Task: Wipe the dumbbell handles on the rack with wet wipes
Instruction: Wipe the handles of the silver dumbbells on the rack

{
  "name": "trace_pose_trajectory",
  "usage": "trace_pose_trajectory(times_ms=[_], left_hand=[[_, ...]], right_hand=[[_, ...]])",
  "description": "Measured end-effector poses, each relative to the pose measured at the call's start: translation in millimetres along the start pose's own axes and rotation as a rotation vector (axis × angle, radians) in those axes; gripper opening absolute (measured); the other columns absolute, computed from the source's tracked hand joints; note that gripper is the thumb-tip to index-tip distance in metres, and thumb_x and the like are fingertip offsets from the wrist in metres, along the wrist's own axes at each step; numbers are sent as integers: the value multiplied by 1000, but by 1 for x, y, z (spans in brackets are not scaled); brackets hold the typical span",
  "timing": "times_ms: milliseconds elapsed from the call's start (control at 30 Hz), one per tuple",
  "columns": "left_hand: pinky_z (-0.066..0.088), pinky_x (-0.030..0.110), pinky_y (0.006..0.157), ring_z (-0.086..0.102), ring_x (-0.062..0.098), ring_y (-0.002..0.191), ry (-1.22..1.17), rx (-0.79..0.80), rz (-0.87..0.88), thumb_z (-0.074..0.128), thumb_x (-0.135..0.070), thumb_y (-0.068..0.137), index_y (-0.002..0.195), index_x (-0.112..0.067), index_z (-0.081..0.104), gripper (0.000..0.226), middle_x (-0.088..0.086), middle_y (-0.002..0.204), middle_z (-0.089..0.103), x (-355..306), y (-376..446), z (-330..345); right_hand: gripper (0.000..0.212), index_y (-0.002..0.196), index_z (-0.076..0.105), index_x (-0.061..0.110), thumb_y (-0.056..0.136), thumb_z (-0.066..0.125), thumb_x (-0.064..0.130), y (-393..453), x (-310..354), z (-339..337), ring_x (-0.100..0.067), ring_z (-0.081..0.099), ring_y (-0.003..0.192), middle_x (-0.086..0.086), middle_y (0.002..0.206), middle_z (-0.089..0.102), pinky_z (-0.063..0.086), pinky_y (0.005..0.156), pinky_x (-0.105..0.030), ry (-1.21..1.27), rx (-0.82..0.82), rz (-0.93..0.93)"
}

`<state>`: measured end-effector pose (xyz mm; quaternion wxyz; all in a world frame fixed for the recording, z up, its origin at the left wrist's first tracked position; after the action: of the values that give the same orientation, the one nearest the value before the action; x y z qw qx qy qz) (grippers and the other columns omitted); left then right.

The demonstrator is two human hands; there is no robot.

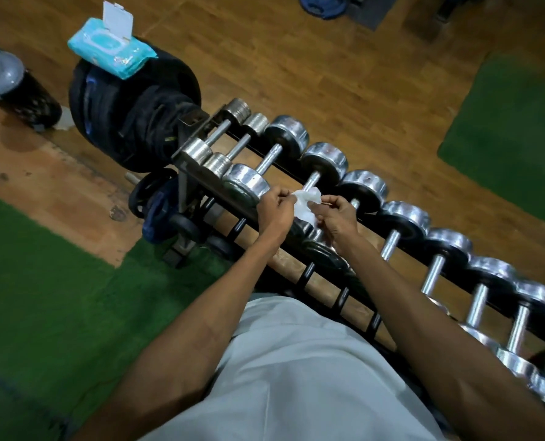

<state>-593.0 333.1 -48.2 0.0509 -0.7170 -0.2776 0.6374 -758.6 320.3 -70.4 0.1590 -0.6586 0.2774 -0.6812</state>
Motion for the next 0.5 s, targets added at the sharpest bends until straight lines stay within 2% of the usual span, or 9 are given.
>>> trace_pose_trajectory(times_ms=[67,167,267,333,400,500], left_hand=[[47,35,66,56,25,70,-67,-23,-36,60,-14,87,71,-4,55,19,8,72,60,1,-6,8],[35,30,61,41,17,67,-115,-50,-66,55,-7,89,66,-10,46,25,3,69,43,-2,-17,15],[45,30,61,53,20,68,-127,-94,-104,57,-5,89,72,-8,55,18,5,73,56,-2,-20,15],[55,39,71,64,27,80,-96,-145,-113,58,-6,89,81,-8,64,11,10,87,69,3,-18,12],[59,46,78,68,29,87,-81,-183,-133,58,-4,90,93,-9,68,11,14,97,72,8,-20,10],[58,43,75,67,22,80,-60,-210,-131,59,3,89,100,-6,67,16,9,94,71,8,-25,6]], right_hand=[[24,99,67,5,82,83,-1,4,0,-7,-11,65,58,-11,86,70,53,58,-29,-27,27,-28],[23,98,67,9,82,80,-2,5,1,-16,-14,63,57,-11,83,70,51,56,-28,-36,74,-38],[27,93,61,14,80,79,-1,11,-2,-22,-18,57,53,-7,66,63,46,53,-31,-31,104,1],[21,79,64,15,80,75,-2,15,-4,-21,-21,55,55,-8,64,61,44,58,-35,-22,138,12],[21,77,75,13,82,67,-6,18,-5,-17,-21,55,56,-12,72,66,44,60,-36,-9,189,4],[27,97,82,9,86,61,-4,11,-1,-6,-28,64,73,-17,93,75,49,65,-36,-22,304,20]])
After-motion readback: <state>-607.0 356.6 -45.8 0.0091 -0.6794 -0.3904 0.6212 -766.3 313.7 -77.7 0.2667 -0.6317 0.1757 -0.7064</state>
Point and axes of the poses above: each hand's wrist, its own y-axis towards the middle knuckle, its own z-axis out of the palm, x = y × z, the point moved 5 cm from there along y, towards the middle knuckle
